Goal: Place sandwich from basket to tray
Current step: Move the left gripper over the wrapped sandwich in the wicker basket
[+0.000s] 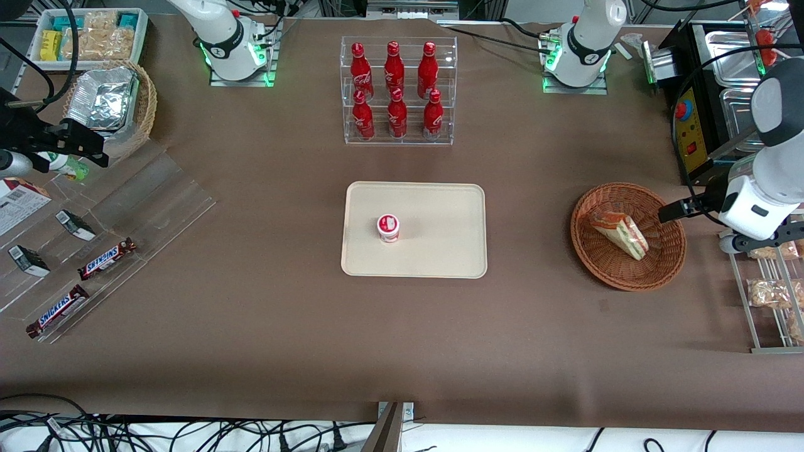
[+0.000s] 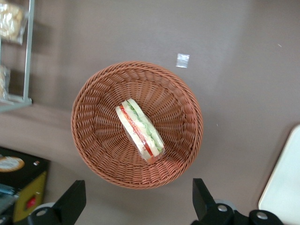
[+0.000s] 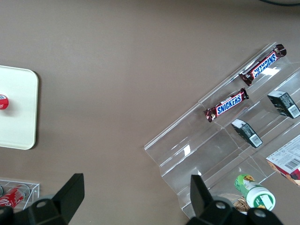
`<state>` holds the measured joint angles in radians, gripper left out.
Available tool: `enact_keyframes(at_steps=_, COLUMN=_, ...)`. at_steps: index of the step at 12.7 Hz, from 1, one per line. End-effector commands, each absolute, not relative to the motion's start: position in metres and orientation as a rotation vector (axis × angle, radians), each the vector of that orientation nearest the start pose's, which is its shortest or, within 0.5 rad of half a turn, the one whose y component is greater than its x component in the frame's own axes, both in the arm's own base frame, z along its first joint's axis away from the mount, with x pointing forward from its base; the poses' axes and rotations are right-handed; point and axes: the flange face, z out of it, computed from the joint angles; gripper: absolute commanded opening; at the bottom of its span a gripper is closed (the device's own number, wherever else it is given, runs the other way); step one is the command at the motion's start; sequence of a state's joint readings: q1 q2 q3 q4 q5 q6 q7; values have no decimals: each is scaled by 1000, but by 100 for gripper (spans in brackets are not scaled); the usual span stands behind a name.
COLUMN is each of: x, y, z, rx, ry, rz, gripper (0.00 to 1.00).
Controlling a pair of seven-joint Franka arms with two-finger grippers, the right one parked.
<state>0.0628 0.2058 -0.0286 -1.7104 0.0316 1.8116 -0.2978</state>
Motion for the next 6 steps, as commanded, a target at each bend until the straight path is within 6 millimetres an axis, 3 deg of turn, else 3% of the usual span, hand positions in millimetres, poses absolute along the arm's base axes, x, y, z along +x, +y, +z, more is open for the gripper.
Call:
enact_keyframes(at_steps=1, x=597, y=21, z=429, rx=-3012, ry=-653, rz=137, gripper=100)
enact_keyframes(at_steps=6, x=585, y=18, z=381, rx=-2932, ry=-826, rz=70, gripper=100)
